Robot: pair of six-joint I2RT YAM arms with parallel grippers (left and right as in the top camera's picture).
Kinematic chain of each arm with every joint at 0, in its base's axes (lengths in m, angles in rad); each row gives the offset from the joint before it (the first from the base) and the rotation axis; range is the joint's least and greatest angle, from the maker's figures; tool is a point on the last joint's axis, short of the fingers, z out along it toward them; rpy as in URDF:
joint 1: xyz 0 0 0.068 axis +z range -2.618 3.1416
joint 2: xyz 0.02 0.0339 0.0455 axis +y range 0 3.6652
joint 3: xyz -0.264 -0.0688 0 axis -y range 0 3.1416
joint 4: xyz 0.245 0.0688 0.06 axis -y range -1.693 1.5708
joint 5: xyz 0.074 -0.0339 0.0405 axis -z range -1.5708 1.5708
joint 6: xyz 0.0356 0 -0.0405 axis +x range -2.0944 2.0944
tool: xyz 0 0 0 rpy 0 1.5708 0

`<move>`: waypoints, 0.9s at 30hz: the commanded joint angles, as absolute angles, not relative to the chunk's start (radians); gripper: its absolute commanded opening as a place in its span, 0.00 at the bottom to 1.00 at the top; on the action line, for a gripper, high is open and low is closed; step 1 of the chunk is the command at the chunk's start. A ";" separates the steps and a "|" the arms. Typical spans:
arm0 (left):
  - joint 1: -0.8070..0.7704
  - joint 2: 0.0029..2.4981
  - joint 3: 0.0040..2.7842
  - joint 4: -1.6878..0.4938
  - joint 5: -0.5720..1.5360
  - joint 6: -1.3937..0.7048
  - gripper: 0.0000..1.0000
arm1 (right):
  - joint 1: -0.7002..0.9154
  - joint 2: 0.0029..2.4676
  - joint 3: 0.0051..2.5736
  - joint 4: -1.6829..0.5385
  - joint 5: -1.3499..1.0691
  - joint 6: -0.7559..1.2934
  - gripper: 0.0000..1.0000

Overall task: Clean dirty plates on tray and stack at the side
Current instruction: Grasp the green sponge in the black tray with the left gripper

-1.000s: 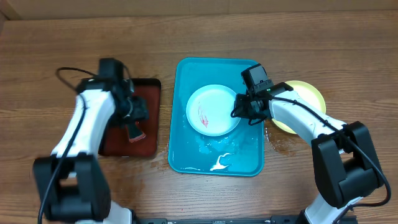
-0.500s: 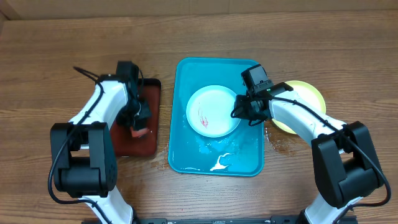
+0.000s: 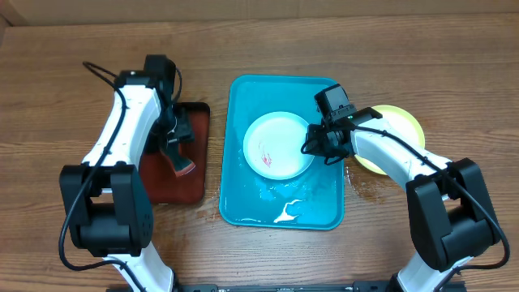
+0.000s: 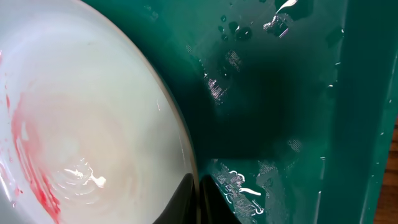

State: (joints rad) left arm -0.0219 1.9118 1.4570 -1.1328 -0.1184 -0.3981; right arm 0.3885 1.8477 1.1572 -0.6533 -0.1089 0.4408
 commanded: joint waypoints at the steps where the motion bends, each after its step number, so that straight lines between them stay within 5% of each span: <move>1: -0.009 1.911 1.338 -1.054 -0.191 -0.506 0.54 | 0.392 1.847 1.151 -0.660 -0.118 0.439 0.04; 5: 0.011 1.911 1.232 -0.893 -0.179 -0.505 0.24 | 0.392 1.847 1.151 -0.672 -0.118 0.439 0.04; 9: 0.011 1.911 1.214 -0.855 -0.154 -0.477 0.04 | 0.392 1.847 1.151 -0.677 -0.118 0.439 0.04; 16: 0.010 1.900 1.372 -0.993 0.070 -0.295 0.04 | 0.390 1.847 1.151 -0.681 -0.090 0.451 0.04; 27: -0.007 1.855 1.616 -1.203 -0.095 -0.205 0.04 | 0.392 1.847 1.151 -0.676 -0.091 0.389 0.04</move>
State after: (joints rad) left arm -0.0006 1.8725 1.6054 -1.1923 0.0017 -0.2424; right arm 0.3885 1.8477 1.1572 -0.6769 -0.1001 0.4244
